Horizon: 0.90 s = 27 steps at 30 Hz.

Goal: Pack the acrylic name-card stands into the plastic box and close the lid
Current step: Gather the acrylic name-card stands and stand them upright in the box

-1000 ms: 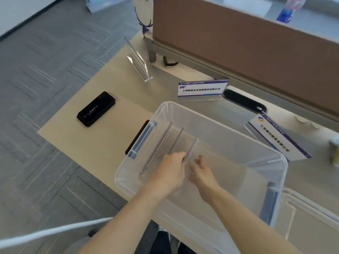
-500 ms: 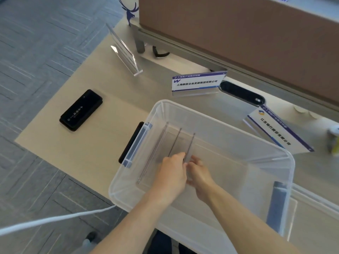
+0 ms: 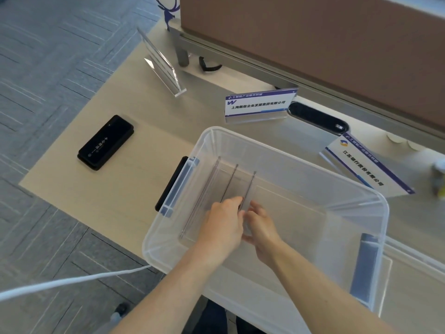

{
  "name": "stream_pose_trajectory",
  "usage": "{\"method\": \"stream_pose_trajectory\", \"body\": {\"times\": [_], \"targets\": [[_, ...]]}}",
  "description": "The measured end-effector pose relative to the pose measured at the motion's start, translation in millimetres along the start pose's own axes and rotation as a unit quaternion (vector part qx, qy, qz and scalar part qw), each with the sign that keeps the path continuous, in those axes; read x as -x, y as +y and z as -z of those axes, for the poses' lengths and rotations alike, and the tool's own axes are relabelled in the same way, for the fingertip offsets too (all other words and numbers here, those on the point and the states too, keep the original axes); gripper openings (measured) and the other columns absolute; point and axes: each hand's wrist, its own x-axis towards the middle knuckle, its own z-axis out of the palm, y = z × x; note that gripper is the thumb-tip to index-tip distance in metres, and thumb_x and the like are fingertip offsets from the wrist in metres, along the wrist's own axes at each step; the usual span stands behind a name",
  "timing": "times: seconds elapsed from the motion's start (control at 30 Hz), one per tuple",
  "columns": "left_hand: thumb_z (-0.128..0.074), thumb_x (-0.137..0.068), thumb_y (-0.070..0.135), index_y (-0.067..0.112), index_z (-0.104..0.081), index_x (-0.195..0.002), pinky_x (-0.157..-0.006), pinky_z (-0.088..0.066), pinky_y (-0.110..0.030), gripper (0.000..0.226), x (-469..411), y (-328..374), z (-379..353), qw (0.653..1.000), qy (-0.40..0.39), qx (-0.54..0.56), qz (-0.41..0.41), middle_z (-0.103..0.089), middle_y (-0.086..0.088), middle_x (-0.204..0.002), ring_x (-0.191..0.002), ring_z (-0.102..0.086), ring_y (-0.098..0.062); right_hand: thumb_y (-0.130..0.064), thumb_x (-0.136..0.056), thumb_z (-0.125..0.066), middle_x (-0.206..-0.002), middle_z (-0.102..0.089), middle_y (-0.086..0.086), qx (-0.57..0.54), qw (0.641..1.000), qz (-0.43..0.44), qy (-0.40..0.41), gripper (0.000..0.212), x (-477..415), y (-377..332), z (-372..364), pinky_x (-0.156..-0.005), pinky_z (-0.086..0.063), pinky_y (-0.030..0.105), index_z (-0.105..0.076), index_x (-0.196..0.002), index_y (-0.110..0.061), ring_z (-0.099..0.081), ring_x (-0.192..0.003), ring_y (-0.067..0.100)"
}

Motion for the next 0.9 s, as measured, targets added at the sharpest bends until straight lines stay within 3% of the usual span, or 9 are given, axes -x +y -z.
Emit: {"method": "stream_pose_trajectory", "body": {"times": [0.23, 0.47, 0.6, 0.73, 0.9], "targets": [[-0.051, -0.105, 0.027, 0.022, -0.053, -0.147, -0.098, -0.057, -0.045, 0.042, -2.2, -5.8, -3.3, 1.000, 0.011, -0.001, -0.006, -0.071, -0.006, -0.127, -0.120, -0.066, -0.027, -0.006, -0.097, -0.039, -0.163, -0.029, 0.001, 0.000, 1.000, -0.001, 0.005, 0.064, -3.4, 2.1, -0.3, -0.105, -0.049, 0.052, -0.026, -0.157, -0.023, -0.041, -0.142, 0.023], [-0.051, -0.105, 0.028, 0.022, -0.052, -0.147, -0.100, -0.055, -0.048, 0.043, -0.2, -4.0, -3.9, 1.000, 0.011, 0.004, 0.001, -0.070, -0.008, -0.128, -0.124, -0.063, -0.029, -0.007, -0.100, -0.040, -0.165, -0.025, 0.000, 0.008, 1.000, -0.003, -0.014, 0.065, 1.8, -0.9, 1.2, -0.107, -0.048, 0.052, -0.021, -0.160, -0.022, -0.036, -0.144, 0.022], [-0.052, -0.105, 0.033, 0.015, -0.054, -0.142, -0.101, -0.054, -0.045, 0.042, 4.2, 7.9, 6.0, 1.000, 0.003, -0.014, 0.007, -0.068, -0.013, -0.131, -0.125, -0.062, -0.032, -0.017, -0.101, -0.045, -0.160, -0.031, 0.001, 0.019, 1.000, 0.002, -0.016, 0.065, 4.3, -5.3, 2.1, -0.107, -0.048, 0.050, -0.017, -0.159, -0.027, -0.042, -0.125, 0.017], [-0.055, -0.103, 0.036, 0.016, -0.059, -0.139, -0.099, -0.053, -0.041, 0.041, 9.4, 42.1, 33.9, 0.998, 0.042, -0.017, -0.036, -0.071, -0.012, -0.128, -0.122, -0.065, -0.032, -0.034, -0.100, -0.052, -0.150, -0.038, 0.002, 0.044, 0.997, 0.068, 0.008, 0.063, 25.8, -20.9, 14.1, -0.107, -0.048, 0.048, -0.023, -0.156, -0.028, -0.048, -0.133, 0.023], [-0.060, -0.102, 0.030, 0.017, -0.066, -0.136, -0.106, -0.051, -0.033, 0.038, 2.0, 132.1, 76.4, 0.982, 0.090, 0.088, -0.139, -0.073, 0.000, -0.128, -0.119, -0.067, -0.014, -0.026, -0.099, -0.058, -0.139, -0.051, 0.000, 0.030, 0.979, 0.198, 0.035, 0.050, 74.6, -70.0, 63.0, -0.102, -0.052, 0.045, -0.043, -0.147, -0.026, -0.055, -0.123, 0.016]]}}
